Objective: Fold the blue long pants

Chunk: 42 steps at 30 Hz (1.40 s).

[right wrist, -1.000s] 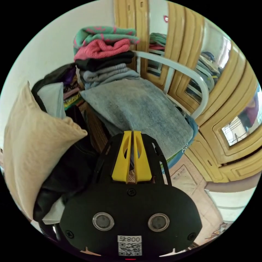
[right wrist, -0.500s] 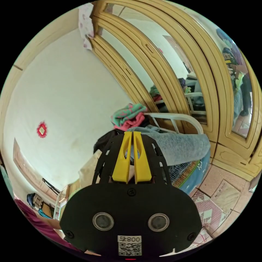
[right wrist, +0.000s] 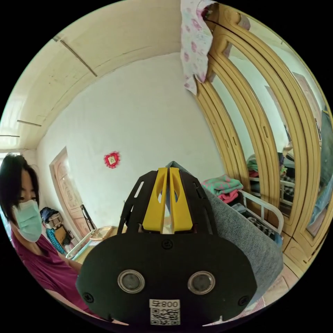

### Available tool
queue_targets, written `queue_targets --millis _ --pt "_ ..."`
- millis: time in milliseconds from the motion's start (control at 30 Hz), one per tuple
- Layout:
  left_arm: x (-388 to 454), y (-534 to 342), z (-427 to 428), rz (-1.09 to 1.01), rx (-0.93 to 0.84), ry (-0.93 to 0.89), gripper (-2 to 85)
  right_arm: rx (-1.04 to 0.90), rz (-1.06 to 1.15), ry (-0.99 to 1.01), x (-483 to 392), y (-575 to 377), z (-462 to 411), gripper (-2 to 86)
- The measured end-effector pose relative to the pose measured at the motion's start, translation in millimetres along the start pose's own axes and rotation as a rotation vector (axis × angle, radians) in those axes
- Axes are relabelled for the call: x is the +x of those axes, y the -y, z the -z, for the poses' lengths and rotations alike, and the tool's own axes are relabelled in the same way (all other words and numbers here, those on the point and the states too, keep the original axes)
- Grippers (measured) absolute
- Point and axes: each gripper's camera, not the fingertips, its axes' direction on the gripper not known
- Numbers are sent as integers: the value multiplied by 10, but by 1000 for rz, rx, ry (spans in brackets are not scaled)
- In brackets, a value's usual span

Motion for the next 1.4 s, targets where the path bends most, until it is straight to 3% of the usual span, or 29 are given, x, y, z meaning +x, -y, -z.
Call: queue_targets --millis 367,600,800,1000,1200,1400 --pt "446 -1084 2099 -155 172 -158 22 217 78 248 -1196 -47 950 5" --pt "652 -1632 3385 -249 328 -220 101 296 108 391 -1815 -240 941 5" --pt "599 -2219 4241 -269 401 -152 119 197 26 526 -2179 -500 326 5" --pt "92 -3190 4851 -134 425 -237 119 12 -39 698 -2702 -757 -639 5" --pt "-485 -4236 5535 64 517 -177 79 -182 -69 846 -3378 -1031 -1693 4" --pt "-903 -5055 6225 224 574 8 23 -286 -72 872 -3988 -1218 -2512 4"
